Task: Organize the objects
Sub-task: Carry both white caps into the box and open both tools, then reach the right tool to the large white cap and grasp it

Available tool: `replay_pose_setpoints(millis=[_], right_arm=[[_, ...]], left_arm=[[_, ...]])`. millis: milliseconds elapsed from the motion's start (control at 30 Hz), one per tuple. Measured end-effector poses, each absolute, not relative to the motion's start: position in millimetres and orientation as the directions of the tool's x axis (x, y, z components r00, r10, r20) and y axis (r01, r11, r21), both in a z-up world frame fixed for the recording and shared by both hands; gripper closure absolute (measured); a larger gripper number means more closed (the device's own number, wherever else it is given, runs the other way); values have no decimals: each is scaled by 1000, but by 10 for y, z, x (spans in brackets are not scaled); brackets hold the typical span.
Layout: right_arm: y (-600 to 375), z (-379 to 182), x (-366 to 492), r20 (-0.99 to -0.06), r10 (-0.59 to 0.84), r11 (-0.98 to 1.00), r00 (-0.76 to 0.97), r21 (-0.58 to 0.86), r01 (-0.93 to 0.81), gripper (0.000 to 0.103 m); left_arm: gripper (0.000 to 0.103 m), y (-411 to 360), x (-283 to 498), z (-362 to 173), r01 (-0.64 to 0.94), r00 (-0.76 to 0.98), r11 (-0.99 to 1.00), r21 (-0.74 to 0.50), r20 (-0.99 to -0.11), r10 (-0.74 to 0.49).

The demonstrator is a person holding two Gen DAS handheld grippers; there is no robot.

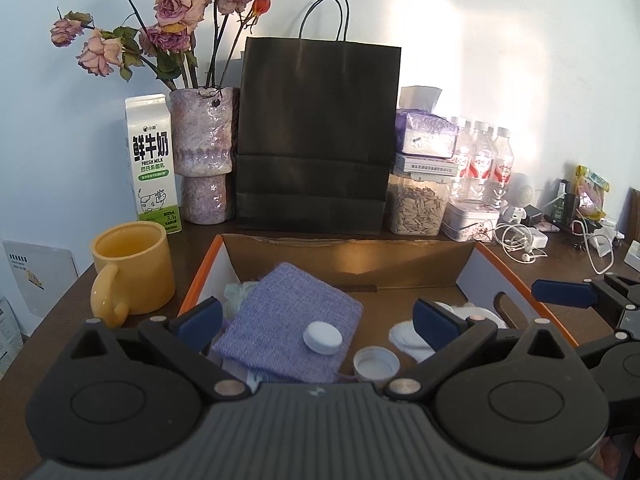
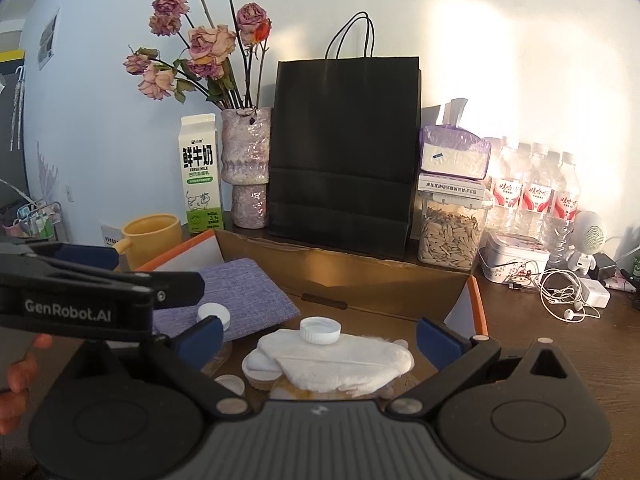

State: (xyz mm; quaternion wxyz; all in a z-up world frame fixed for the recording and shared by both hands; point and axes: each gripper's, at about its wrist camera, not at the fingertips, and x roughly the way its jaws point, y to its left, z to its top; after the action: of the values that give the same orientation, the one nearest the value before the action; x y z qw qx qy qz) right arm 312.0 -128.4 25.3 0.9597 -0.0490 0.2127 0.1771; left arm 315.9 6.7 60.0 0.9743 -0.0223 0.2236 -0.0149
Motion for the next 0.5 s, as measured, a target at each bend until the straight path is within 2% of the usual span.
replay_pose_setpoints(millis=[500], right_arm=[[-1480,308,2345,-415,313,934,854,-27,-356,0]], left_arm=[[0,36,2454,684,20,896,999,-50,-443,-41]])
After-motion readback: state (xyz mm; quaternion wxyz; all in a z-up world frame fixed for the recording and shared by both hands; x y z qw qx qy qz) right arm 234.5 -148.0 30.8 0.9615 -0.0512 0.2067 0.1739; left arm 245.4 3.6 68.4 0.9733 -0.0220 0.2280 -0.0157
